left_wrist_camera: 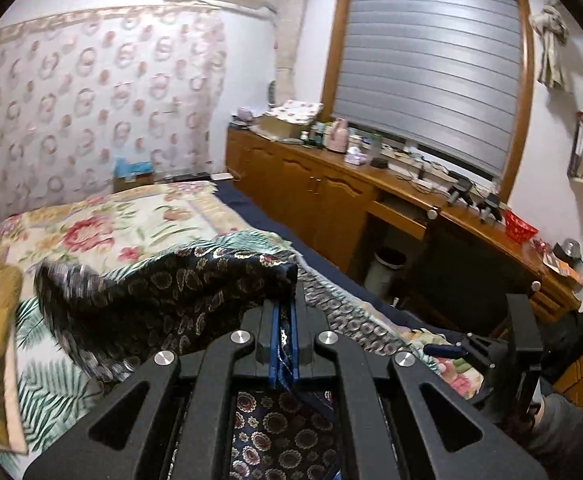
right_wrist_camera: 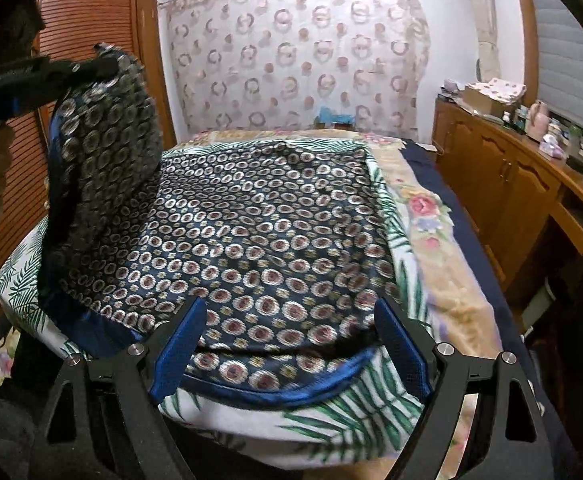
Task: Fold small clothes
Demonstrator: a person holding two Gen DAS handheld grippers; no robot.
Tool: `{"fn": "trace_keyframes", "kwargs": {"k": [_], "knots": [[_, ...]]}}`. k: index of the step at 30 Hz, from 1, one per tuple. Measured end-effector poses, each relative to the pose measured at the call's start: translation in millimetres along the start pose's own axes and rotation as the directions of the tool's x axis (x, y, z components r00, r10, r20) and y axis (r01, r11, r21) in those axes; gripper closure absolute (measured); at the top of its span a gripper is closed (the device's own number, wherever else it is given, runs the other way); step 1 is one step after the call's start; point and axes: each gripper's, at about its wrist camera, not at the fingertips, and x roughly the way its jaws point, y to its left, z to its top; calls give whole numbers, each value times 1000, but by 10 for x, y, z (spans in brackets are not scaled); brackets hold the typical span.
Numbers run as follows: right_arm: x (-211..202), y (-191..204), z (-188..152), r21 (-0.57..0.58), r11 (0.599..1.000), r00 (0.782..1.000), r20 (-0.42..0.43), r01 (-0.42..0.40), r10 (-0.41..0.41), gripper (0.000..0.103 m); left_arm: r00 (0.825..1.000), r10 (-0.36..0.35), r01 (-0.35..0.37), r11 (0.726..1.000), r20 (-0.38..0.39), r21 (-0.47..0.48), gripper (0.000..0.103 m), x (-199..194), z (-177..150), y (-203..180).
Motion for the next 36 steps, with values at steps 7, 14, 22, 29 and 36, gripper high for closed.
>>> {"fn": "trace_keyframes", "kwargs": {"k": [7, 14, 22, 29, 36], "knots": [[-71, -215, -49, 42, 999, 1000, 16, 6, -7, 15, 999, -48, 48, 998, -12, 50, 98, 224, 196, -331], [6, -313, -68, 59, 998, 1000, 10, 16, -17, 15, 995, -52, 57, 997, -82, 56, 97, 557, 168, -395], [118, -492, 28, 78, 996, 999, -15, 34, -33, 15, 990, -88, 92, 995, -109, 30, 59, 672, 105, -233], [190, -606, 171, 98, 994, 999, -10, 46, -45, 15, 988, -14, 23, 998, -154, 54, 42, 763, 5, 87], [392, -670, 436, 84, 995, 998, -11, 55, -54, 15, 970, 78, -64, 996, -229, 68, 24, 959, -311, 593]]}}
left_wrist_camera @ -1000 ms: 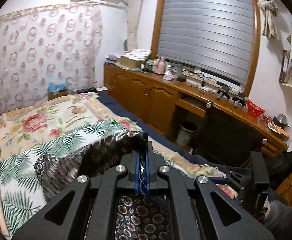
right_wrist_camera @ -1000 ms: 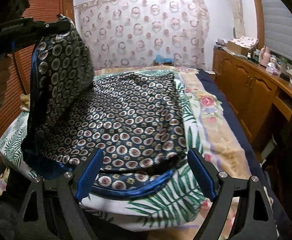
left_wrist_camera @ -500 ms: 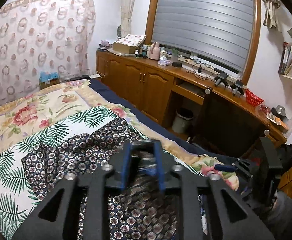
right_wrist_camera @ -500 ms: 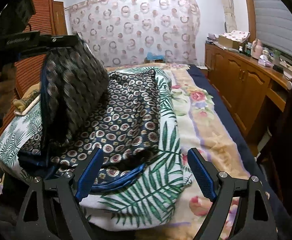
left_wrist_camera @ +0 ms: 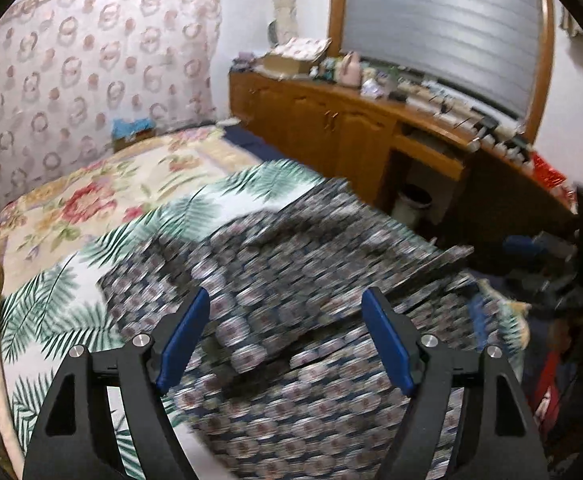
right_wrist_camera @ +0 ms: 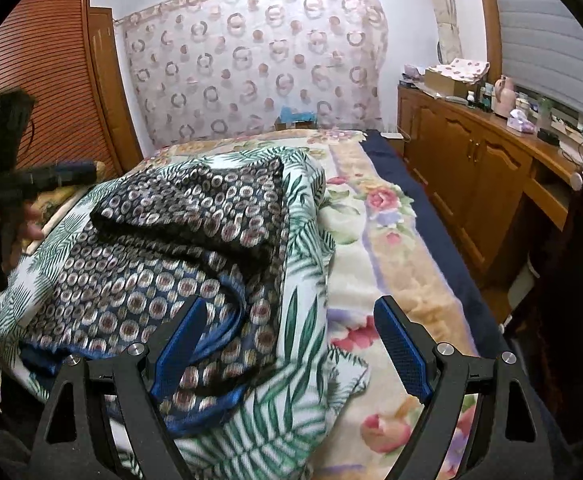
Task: Fold small clothes
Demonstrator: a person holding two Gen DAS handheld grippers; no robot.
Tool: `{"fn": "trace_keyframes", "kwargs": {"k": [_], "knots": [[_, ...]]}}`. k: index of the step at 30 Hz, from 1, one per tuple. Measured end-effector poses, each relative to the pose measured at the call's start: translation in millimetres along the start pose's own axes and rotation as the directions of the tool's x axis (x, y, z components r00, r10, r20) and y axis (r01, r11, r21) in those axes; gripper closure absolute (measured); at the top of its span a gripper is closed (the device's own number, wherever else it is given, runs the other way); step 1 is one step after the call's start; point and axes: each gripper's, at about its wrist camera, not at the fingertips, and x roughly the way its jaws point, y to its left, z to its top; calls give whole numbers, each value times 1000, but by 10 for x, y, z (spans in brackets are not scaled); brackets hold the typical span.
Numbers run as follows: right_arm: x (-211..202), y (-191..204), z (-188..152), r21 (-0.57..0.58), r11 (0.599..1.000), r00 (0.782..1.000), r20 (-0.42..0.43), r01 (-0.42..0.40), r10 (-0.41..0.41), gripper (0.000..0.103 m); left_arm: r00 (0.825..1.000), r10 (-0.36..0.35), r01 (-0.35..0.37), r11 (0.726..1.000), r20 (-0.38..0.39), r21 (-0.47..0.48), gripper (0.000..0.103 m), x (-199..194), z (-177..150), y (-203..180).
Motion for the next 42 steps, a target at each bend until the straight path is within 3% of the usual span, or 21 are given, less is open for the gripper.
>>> {"fn": "trace_keyframes", "kwargs": {"k": [5, 13, 17, 23, 27, 31, 38, 41, 42], "knots": [[257, 44, 306, -29, 1000, 1000, -4, -11, 11, 15, 996, 56, -58, 998, -68, -25, 24, 212, -191, 344], [778, 155, 852, -93, 995, 999, -29, -44, 42, 17, 990, 69, -76, 996, -125, -50, 24, 367, -368, 632], [1130, 164, 1125, -120, 991, 996, -67, -64, 56, 20, 993, 41, -49, 996, -109, -70, 24, 316, -347, 649], [1663, 150, 1413, -132, 987, 988, -135, -90, 72, 26, 1000, 14, -16, 998, -25, -68, 24, 91, -203, 613], [2009, 94, 1527, -114, 987, 976, -197, -112, 88, 42, 999, 47, -46, 996, 12, -80, 24, 65, -148, 686], [2264, 20, 1648, -81, 989, 965, -239, -127, 105, 54, 993, 105, -109, 988, -45, -108, 24, 270, -228, 856], [2513, -55, 1740, -26, 990, 946, -300, -138, 124, 70, 988, 127, -138, 982, -86, -133, 24, 406, -378, 1020], [2541, -65, 1775, -13, 987, 944, -295, -157, 147, 86, 986, 128, -142, 981, -110, -129, 24, 464, -421, 1039], [2528, -82, 1789, -7, 986, 947, -279, -165, 156, 96, 985, 126, -141, 981, -113, -131, 24, 468, -425, 1042]]}}
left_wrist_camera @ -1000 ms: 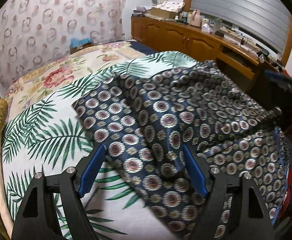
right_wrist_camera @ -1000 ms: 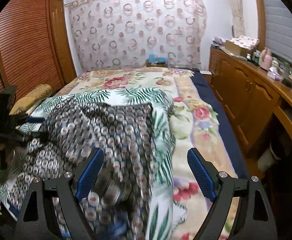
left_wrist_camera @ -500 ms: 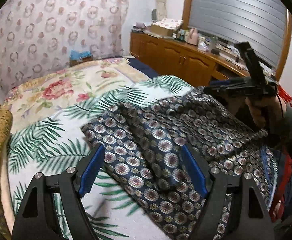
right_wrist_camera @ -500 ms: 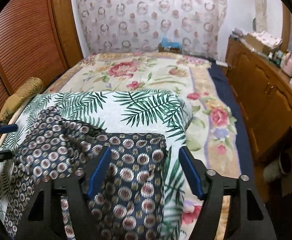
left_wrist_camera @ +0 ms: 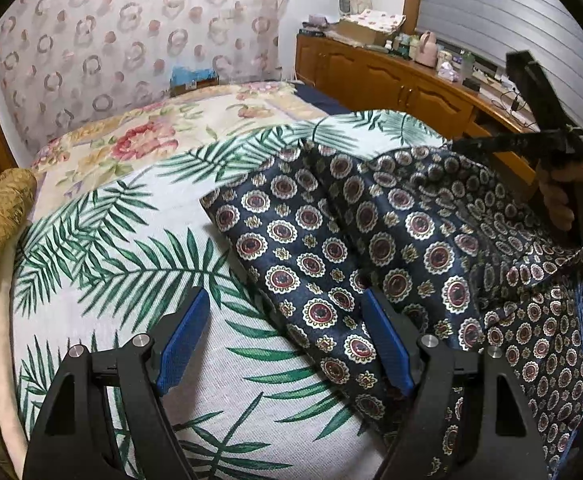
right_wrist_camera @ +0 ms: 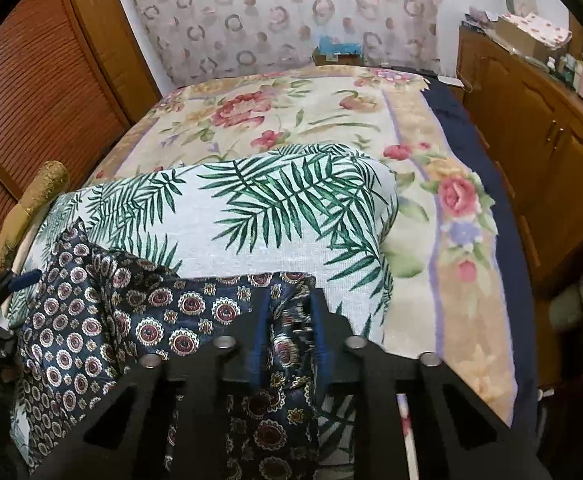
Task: Fold small clothes
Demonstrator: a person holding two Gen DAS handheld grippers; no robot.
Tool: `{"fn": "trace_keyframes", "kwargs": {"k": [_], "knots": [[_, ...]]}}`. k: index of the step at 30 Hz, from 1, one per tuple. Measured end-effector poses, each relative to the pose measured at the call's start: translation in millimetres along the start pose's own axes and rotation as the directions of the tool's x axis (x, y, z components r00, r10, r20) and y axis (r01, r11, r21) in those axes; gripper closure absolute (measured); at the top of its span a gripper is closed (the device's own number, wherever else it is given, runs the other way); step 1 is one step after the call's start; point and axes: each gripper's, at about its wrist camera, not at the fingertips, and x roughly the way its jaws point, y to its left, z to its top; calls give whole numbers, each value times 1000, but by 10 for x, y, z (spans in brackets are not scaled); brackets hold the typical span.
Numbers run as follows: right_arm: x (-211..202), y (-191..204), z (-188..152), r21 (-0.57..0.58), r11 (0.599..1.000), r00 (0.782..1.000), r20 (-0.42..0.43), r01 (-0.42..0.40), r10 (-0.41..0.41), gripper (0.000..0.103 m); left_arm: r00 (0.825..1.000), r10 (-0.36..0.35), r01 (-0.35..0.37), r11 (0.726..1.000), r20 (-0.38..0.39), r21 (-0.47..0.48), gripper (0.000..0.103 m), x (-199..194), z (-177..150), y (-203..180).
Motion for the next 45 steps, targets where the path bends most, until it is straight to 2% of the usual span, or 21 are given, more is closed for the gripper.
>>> {"fn": "trace_keyframes", "kwargs": {"k": [2, 4, 6, 7, 9, 12, 15, 18, 21, 27, 31, 34, 37, 39, 45], "knots": [[-109, -49, -41, 26, 1000, 998, 64, -3, 2, 98, 1000, 3, -3, 1000, 2, -2, 24, -4, 1, 3], [-253, -127, -78, 78, 994, 985, 151, 75, -87, 98, 1000, 13, -13, 1000, -12, -7, 24, 23, -1, 11], [-255, -278, -89, 156, 984, 983, 149, 84, -108, 98, 1000, 12, -12, 1000, -23, -9, 23, 46, 0, 14], [-192, -364, -99, 188, 979, 988, 116, 75, -98, 98, 1000, 13, -13, 1000, -25, -7, 23, 48, 0, 14], [-138, -422, -118, 197, 974, 987, 93, 108, -128, 98, 999, 15, -15, 1000, -29, 2, 20, 50, -10, -2], [-180, -380, -89, 158, 975, 980, 94, 159, -175, 87, 999, 31, -30, 999, -35, 20, 19, 58, -14, -36], [-334, -250, -78, 116, 980, 977, 121, 162, -176, 78, 999, 26, -25, 999, -36, 20, 16, 63, -11, -53], [-535, -1, -111, 52, 988, 977, 151, 147, -153, 63, 998, 33, -32, 999, -44, 22, 10, 81, -17, -63], [-710, 254, -208, 4, 991, 976, 173, 134, -133, 44, 998, 33, -32, 999, -44, 21, 9, 80, -21, -56], [-859, 766, -541, -87, 989, 981, 163, 122, -106, 44, 999, 34, -33, 999, -42, 22, 9, 81, -13, -58], [-860, 1012, -727, -142, 983, 988, 123, 113, -96, 44, 999, 29, -28, 999, -39, 26, 9, 68, -28, -51], [-781, 1217, -867, -185, 977, 992, 90, 108, -93, 44, 999, 6, -5, 999, -38, 47, 9, 11, -82, -23], [-660, 1389, -982, -216, 972, 995, 59, 87, -76, 44, 999, -35, 35, 999, -32, 16, 9, -65, -106, 65], [-596, 1500, -1040, -237, 968, 997, 42, 78, -70, 44, 998, -54, 54, 999, -15, -8, 9, -123, -107, 138], [-474, 1852, -1149, -331, 942, 998, -6, 58, -64, 44, 998, -35, 35, 999, 51, 0, 9, -306, -77, 150]]}}
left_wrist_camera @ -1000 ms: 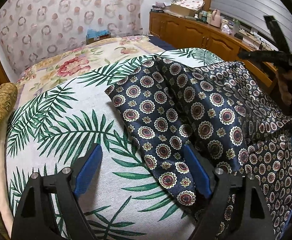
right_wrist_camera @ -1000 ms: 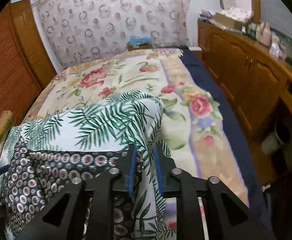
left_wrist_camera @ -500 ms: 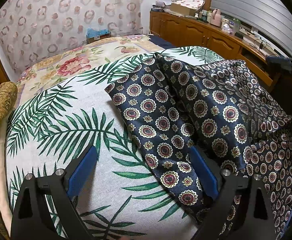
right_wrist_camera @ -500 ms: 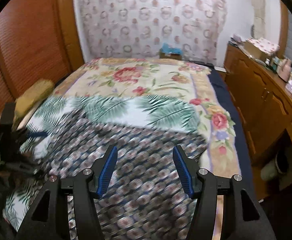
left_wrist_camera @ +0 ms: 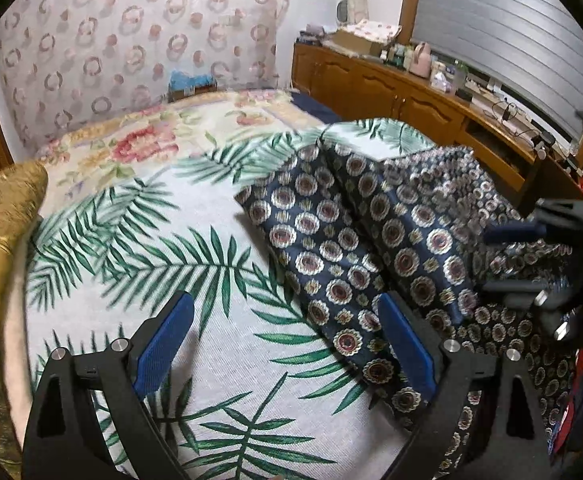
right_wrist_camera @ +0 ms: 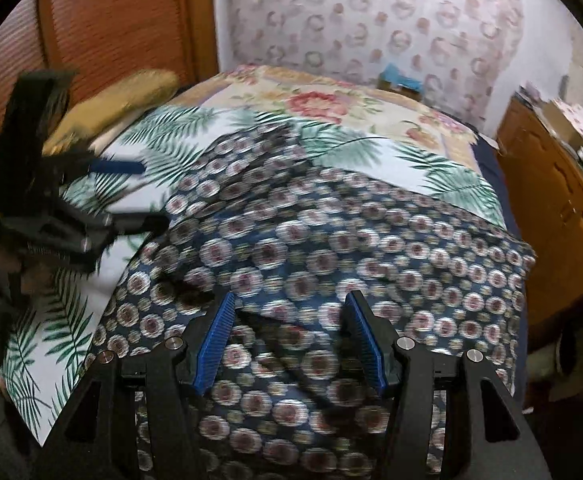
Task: Fold small clothes
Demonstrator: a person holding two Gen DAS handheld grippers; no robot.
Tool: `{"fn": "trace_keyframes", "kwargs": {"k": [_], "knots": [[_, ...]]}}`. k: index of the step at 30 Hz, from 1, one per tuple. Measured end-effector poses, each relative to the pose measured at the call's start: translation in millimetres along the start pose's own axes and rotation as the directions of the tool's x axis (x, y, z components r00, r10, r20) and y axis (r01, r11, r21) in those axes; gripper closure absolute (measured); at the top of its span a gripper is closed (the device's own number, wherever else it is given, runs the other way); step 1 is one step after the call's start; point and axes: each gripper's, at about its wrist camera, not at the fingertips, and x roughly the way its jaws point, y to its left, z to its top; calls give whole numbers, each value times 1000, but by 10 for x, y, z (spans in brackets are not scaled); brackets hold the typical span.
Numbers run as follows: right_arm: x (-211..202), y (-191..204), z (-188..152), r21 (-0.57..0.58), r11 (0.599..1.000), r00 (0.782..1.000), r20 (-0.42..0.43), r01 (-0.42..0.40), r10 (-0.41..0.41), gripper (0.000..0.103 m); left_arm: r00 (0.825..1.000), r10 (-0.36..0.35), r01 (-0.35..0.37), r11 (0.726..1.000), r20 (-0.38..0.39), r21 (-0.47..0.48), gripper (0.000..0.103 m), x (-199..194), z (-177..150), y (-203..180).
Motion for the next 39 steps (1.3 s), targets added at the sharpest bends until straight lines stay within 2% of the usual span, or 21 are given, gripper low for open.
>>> {"fn": "trace_keyframes", "kwargs": {"k": [5, 9, 14, 15, 16, 17, 18, 19, 22, 28, 32, 34, 35, 39], "knots": [[203, 192, 75, -48, 999, 999, -43, 25, -27, 44, 999, 20, -21, 1000, 38, 16, 9, -89, 5, -19], [409, 326, 155, -94, 994, 995, -69, 59, -65, 43, 998, 8, -8, 1000, 64, 5, 9, -140, 16, 20], [422, 261, 179, -89, 996, 996, -85, 16, -24, 44, 996, -12, 13, 1000, 86, -11, 9, -182, 11, 54], [410, 207, 176, -84, 996, 996, -86, 3, -10, 50, 996, -15, 17, 1000, 88, -13, 9, -189, -2, 55], [389, 144, 184, -83, 997, 996, -85, 1, -8, 62, 996, -18, 19, 1000, 92, -14, 9, -190, -3, 58], [384, 115, 192, -88, 996, 996, -84, 7, -14, 70, 996, -17, 19, 1000, 93, -16, 9, -193, -10, 54], [388, 83, 200, -94, 995, 996, -84, 15, -23, 86, 995, -16, 18, 1000, 94, -18, 9, -191, -12, 57], [369, 17, 208, -91, 996, 997, -79, 10, -18, 92, 995, -17, 18, 1000, 94, -19, 9, -189, -14, 60], [242, -143, 246, -59, 998, 999, -42, 15, -18, 97, 995, -26, 29, 999, 97, -26, 9, -179, -10, 68], [-14, -809, 403, 115, 993, 998, 57, 32, -39, 98, 995, -41, 44, 998, 95, -36, 9, -145, -10, 86], [4, -1382, 478, 281, 959, 995, 83, 27, -53, 97, 994, -44, 48, 998, 104, -42, 9, -137, -15, 100], [6, -1574, 496, 339, 939, 993, 86, 50, -84, 82, 993, -47, 52, 998, 104, -45, 9, -128, -17, 105], [3, -1611, 501, 344, 937, 991, 92, 56, -93, 78, 993, -49, 54, 997, 103, -46, 9, -124, -17, 109], [22, -1563, 422, 343, 939, 992, 101, 32, -71, 57, 994, -54, 59, 997, 98, -43, 9, -108, -25, 112]]}}
